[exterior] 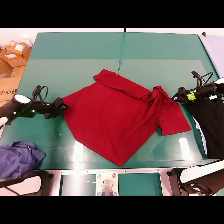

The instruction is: Fold the shirts.

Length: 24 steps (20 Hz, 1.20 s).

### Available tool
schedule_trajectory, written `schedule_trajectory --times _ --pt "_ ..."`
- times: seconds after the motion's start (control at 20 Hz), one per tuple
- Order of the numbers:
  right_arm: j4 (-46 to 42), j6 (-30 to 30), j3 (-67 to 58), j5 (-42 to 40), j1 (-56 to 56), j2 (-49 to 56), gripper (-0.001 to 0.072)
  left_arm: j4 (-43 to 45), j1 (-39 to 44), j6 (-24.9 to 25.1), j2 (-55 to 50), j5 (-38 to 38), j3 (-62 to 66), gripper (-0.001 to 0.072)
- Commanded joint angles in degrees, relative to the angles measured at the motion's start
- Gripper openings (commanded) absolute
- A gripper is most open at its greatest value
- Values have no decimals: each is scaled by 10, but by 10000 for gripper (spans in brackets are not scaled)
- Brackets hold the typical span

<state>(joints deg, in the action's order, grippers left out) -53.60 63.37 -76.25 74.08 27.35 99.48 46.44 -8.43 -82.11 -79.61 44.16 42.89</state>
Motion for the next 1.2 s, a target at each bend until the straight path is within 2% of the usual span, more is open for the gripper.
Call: schedule_trajectory --times 0.0,0.2,0.35,0.4,0.5,0.65,0.75,0.8,0.9,0.95,1.0,1.05,1.15 --pt "-7 7 2 21 0 -6 15 -40 1 54 -33 -35 23 29" --pt "-128 128 42 41 4 -38 14 -4 1 72 -42 -33 157 19" --pt "-232 271 149 38 3 -118 13 13 1 92 -92 -25 279 20" --pt "-256 302 189 39 3 -148 14 8 1 94 -110 -20 310 20" --pt "-281 336 270 32 3 -208 15 -19 1 124 -141 -12 368 20" --pt "-232 330 357 2 -6 -262 15 -54 1 147 -168 -11 413 37" --pt "-189 307 384 -11 -17 -271 16 -56 -1 143 -168 14 413 561" --pt "-179 301 387 -17 -24 -271 16 -54 -10 131 -166 61 416 574" --pt "-176 293 385 -29 -34 -271 16 -37 -42 128 -159 189 429 572" --pt "-172 289 385 -35 -35 -271 16 -28 -61 109 -157 261 435 435" --pt "-172 289 385 -42 -35 -271 16 -26 -80 104 -155 324 437 207" --pt "-173 283 385 -52 -34 -271 16 -25 -95 104 -152 380 433 19" --pt "-173 278 385 -58 -33 -271 16 10 -105 84 -126 410 403 19"
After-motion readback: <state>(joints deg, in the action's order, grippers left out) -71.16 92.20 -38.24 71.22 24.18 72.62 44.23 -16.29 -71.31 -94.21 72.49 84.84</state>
